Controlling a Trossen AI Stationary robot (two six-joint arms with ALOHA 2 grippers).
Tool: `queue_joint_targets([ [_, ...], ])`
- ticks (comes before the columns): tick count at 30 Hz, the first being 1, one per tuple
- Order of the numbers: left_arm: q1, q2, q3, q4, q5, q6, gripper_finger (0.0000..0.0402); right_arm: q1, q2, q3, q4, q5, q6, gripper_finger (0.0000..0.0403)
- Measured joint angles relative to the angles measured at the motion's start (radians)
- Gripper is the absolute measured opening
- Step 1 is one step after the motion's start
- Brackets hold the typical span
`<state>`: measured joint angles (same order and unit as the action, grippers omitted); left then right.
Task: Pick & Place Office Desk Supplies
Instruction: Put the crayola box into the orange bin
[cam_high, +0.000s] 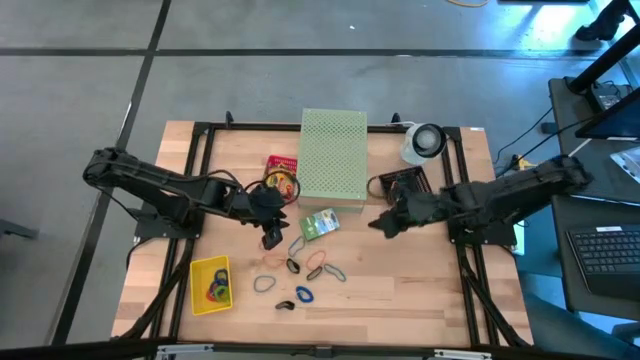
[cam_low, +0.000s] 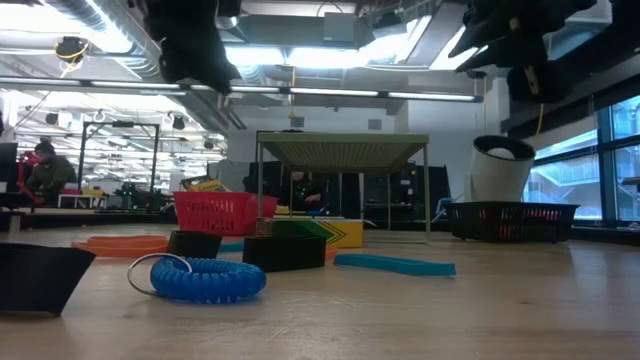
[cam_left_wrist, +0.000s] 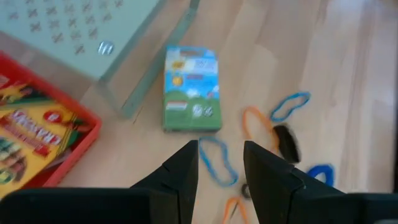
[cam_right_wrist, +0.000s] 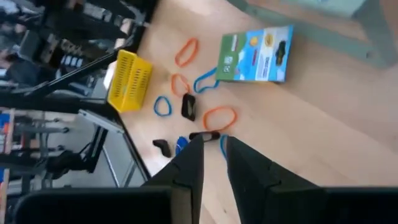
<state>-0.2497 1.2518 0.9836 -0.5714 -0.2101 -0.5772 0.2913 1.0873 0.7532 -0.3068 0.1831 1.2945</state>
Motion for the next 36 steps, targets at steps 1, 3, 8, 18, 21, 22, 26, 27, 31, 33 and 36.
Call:
queue_joint_targets([
  [1,0.001,0.008,0.000,-0.008,0.000,0.004,0.0123,0.021,0.025,0.000,0.014,0.025,0.021,0.0072],
  [3,0.000,0.022,0.000,-0.004,-0.001,0.012,0.0123,0.060,0.073,0.000,0.018,0.100,0.065,0.0075],
  [8,0.000,0.067,0.000,-0.009,-0.004,0.025,0.0123,0.114,0.178,-0.001,0.045,0.244,0.180,0.0098],
  [18,-0.005,0.114,0.000,-0.006,-0.046,0.085,0.0123,0.130,0.376,-0.001,0.220,0.396,0.453,0.0161],
  [21,-0.005,0.116,0.000,-0.014,-0.055,0.111,0.0123,0.144,0.454,-0.001,0.312,0.439,0.525,0.0165],
  [22,-0.005,0.116,0.000,-0.012,-0.055,0.119,0.0123,0.149,0.479,-0.001,0.335,0.453,0.547,0.0164],
  [26,-0.006,0.116,0.000,-0.013,-0.058,0.147,0.0123,0.166,0.561,-0.001,0.402,0.517,0.644,0.0159],
  [27,-0.006,0.116,0.000,-0.012,-0.060,0.156,0.0123,0.167,0.576,-0.001,0.427,0.534,0.651,0.0158],
  [31,-0.006,0.121,0.000,-0.006,-0.061,0.199,0.0123,0.164,0.619,-0.001,0.499,0.553,0.655,0.0153],
  [33,-0.007,0.130,0.000,0.000,-0.060,0.224,0.0123,0.161,0.631,-0.001,0.503,0.558,0.668,0.0151],
  [36,-0.007,0.144,0.000,0.016,-0.058,0.243,0.0123,0.157,0.644,0.000,0.507,0.561,0.680,0.0148],
])
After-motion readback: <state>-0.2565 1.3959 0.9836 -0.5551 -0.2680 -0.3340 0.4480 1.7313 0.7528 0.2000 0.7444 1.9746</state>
